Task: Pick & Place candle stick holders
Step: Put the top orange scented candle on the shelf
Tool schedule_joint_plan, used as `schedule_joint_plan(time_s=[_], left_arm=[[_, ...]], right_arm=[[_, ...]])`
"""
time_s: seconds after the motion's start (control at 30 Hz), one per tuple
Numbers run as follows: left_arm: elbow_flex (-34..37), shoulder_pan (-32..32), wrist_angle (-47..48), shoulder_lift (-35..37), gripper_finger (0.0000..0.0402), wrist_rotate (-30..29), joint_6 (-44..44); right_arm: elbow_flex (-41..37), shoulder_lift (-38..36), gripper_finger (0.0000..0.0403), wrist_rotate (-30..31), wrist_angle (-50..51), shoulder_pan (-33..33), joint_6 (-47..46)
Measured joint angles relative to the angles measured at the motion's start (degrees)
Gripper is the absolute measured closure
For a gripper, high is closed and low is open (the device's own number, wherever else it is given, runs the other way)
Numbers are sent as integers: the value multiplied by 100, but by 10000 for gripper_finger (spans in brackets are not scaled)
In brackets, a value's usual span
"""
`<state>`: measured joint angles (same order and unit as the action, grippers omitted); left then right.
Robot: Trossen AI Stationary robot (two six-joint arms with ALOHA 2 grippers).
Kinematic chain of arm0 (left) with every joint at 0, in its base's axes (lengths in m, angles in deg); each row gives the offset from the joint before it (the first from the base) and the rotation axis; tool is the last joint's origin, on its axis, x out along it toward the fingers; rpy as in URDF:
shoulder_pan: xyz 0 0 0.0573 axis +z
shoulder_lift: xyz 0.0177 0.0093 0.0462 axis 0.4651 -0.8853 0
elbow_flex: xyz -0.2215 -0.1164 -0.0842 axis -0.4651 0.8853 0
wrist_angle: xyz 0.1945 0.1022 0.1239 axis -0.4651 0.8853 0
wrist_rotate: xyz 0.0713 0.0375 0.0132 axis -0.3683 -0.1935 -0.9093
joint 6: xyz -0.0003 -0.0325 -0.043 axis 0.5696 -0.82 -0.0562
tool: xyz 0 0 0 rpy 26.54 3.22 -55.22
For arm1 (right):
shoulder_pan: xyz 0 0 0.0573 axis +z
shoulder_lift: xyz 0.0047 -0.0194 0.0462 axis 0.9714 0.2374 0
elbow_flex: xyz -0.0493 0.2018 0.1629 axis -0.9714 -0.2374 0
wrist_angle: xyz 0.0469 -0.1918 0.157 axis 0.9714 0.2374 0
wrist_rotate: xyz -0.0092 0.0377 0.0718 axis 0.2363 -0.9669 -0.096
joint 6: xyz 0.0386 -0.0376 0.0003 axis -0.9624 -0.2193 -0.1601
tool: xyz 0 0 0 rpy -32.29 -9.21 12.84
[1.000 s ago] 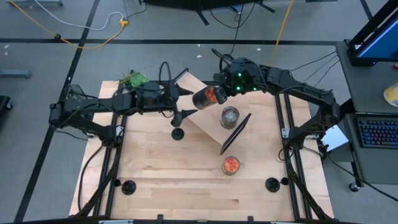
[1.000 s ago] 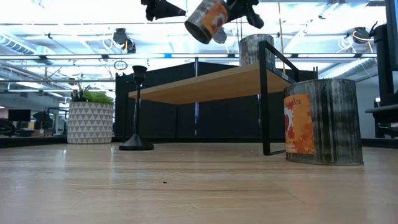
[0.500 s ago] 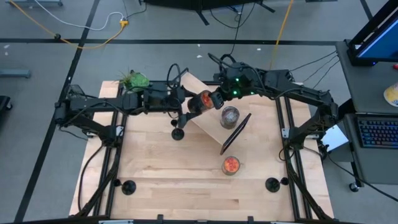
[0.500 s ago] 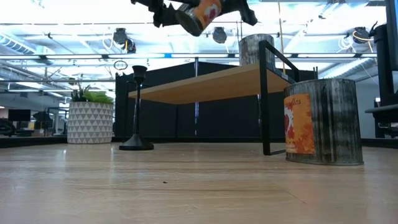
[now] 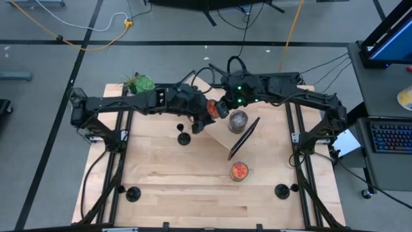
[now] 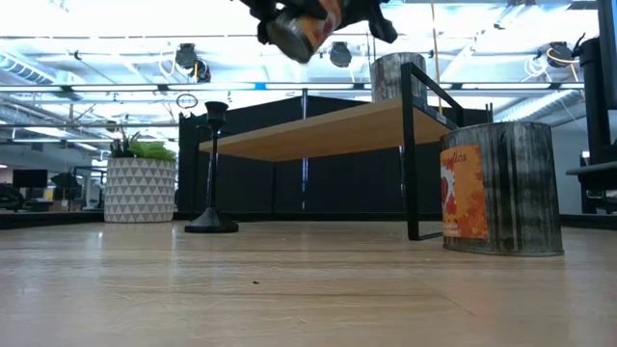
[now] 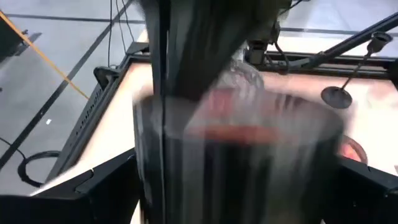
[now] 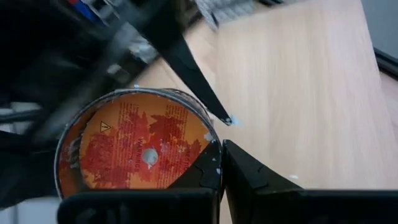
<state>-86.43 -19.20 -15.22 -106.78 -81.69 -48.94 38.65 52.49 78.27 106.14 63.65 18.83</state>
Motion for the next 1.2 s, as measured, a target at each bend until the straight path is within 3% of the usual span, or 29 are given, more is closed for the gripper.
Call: schedule_joint_plan(time_s=[0.1, 0.23, 0.63, 0.93, 1.2], left_arm=[[-137, -9, 351, -107, 9, -17, 12], [-153, -24, 300, -146, 43, 9, -59], [-153, -28, 322, -156, 50, 48, -124], [-148, -19, 874, -145, 54, -496, -382], [-148, -124, 771, -153, 54, -532, -573]], right_arm=[[-22, 35, 403, 69, 127, 0, 97], [-11, 33, 403, 47, 88, 0, 116], [-8, 33, 401, 27, 38, 4, 257], [-1, -108, 365, -56, -64, -44, 358], [-8, -262, 341, -37, 61, -94, 694]])
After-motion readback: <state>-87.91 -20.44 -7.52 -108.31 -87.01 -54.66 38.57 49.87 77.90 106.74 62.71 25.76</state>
